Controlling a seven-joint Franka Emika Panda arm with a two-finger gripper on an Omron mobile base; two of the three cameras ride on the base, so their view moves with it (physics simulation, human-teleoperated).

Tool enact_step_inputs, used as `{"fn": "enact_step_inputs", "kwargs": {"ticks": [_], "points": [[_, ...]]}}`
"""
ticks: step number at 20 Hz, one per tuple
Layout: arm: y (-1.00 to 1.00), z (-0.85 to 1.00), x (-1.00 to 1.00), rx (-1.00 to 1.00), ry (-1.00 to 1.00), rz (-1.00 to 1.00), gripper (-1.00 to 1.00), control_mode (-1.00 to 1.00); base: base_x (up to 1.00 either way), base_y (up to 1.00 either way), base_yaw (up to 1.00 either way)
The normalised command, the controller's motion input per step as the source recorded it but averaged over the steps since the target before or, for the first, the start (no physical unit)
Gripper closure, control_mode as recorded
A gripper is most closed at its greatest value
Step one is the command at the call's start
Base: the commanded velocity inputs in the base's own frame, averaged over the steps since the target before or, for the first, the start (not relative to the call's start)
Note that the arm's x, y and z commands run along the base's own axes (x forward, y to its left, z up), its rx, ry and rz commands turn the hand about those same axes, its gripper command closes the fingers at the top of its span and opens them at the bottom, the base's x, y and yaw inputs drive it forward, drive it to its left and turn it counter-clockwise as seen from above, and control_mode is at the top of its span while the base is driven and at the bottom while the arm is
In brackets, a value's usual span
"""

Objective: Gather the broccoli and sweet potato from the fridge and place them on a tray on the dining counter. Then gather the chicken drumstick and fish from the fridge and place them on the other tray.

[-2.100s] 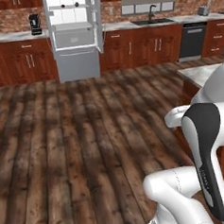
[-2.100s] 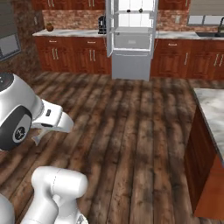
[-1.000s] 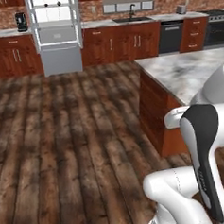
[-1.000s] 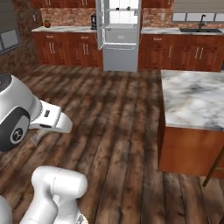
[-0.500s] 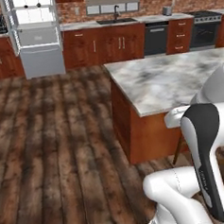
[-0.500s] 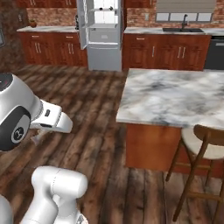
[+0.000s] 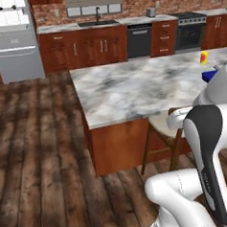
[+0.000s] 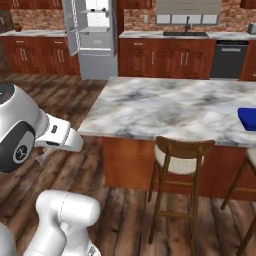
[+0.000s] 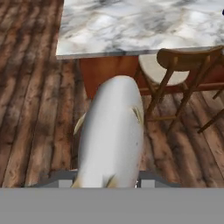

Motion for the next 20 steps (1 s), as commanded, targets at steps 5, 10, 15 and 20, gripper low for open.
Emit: {"fn": "enact_step_inputs", "kwargs": {"ticks": [5,10,15,20], "points": [[0.0,0.0,0.0,0.0,0.0,0.0,1.0,1.0,0.0,-1.0,-0.03],[0.0,0.0,0.0,0.0,0.0,0.0,1.0,1.0,0.0,-1.0,0.0],[0.0,0.0,0.0,0.0,0.0,0.0,1.0,1.0,0.01,-1.0,0.0],[0.0,0.0,0.0,0.0,0.0,0.0,1.0,1.0,0.21,-1.0,0.0]]}}
